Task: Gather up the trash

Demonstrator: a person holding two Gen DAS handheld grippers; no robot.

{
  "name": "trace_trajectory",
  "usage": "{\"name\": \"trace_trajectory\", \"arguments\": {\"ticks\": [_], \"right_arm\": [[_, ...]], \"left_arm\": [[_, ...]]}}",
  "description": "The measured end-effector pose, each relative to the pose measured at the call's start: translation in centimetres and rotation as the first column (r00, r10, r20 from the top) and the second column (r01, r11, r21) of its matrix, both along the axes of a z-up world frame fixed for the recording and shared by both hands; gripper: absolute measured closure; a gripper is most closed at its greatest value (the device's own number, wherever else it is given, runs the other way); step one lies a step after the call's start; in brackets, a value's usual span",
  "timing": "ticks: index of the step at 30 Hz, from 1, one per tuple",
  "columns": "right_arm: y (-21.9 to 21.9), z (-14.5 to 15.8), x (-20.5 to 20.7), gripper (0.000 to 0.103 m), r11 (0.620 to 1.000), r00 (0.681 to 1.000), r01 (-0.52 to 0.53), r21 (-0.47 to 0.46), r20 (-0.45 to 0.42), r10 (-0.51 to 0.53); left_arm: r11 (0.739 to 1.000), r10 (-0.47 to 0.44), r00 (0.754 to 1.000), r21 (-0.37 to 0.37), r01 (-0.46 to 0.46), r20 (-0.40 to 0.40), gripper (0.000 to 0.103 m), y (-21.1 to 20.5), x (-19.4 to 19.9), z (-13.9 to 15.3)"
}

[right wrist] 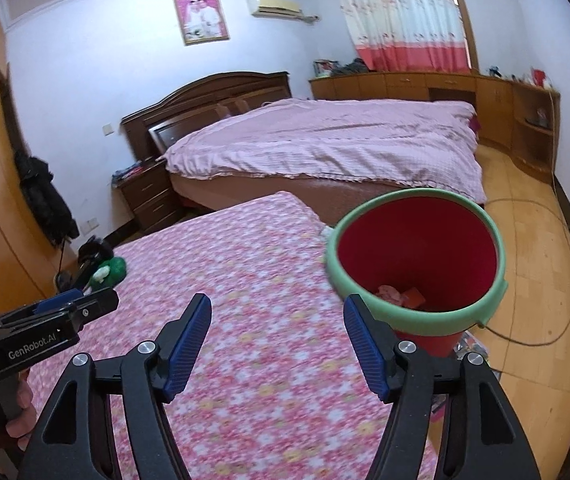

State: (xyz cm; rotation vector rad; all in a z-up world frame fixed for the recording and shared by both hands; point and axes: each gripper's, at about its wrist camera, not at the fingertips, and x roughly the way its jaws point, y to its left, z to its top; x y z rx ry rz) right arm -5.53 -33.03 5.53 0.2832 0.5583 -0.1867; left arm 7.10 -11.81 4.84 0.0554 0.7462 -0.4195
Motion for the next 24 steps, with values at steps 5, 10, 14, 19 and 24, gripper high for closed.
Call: {"name": "trace_trajectory", "arguments": {"ticks": [5,10,14,19,24], "right_arm": [[2.4,-0.3,-0.4,0.030,0.999,0.999,-0.036,-0.028,-0.003,0.036],[3.9,-0.3,-1.2,0.029,0.998,0.999,-0.043,-0.044,-0.001,0.043],[4.6,-0.3,-1.9,0.029,0.998,0.999,-0.037,-0.052,0.002,0.037],[5.2,-0.2,-2.4,0.029,0.997,1.000,-0.027,-0.074,0.006,0.027],[5.5,-0.3,-2.6,0.029,0.997,1.000,-0.027,-0.074,0.004,0.028]], "left_arm": [[0.999,0.039,0.999,-0.019,-0.039,0.009,0.042,2.2,-1.5,0.0],[0.996,0.088,0.995,-0.007,-0.087,0.038,0.042,3.5,-2.6,-0.2],[0.992,0.125,0.989,0.007,-0.126,0.078,0.042,4.5,-3.6,-0.1],[0.988,0.151,0.985,0.003,-0.152,0.088,0.042,5.3,-4.2,-0.3],[0.988,0.157,0.985,-0.001,-0.157,0.072,0.042,5.6,-4.5,-0.7]]}}
